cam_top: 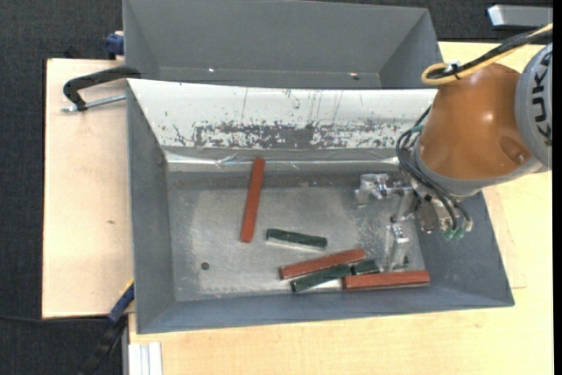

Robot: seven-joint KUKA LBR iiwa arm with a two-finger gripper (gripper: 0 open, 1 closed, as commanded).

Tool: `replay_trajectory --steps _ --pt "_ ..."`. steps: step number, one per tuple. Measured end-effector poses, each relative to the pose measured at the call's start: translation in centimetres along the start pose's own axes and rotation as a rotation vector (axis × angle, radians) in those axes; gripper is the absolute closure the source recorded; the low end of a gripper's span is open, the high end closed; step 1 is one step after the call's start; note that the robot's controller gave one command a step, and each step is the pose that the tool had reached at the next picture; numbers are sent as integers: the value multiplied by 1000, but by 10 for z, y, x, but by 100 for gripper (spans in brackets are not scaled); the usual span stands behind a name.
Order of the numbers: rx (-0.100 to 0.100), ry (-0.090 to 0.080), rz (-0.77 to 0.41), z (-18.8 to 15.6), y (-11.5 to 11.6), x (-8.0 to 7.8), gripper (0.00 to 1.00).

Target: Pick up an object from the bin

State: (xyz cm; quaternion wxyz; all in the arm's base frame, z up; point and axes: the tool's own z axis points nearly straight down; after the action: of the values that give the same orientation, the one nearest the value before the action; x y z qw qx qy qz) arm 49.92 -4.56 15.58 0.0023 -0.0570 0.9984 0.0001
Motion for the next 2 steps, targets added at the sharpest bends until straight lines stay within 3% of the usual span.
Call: replay_trajectory --steps 1,2 --pt "-1 5 -61 2 25 4 0" --pt "-1 -1 -111 1 70 -17 0"
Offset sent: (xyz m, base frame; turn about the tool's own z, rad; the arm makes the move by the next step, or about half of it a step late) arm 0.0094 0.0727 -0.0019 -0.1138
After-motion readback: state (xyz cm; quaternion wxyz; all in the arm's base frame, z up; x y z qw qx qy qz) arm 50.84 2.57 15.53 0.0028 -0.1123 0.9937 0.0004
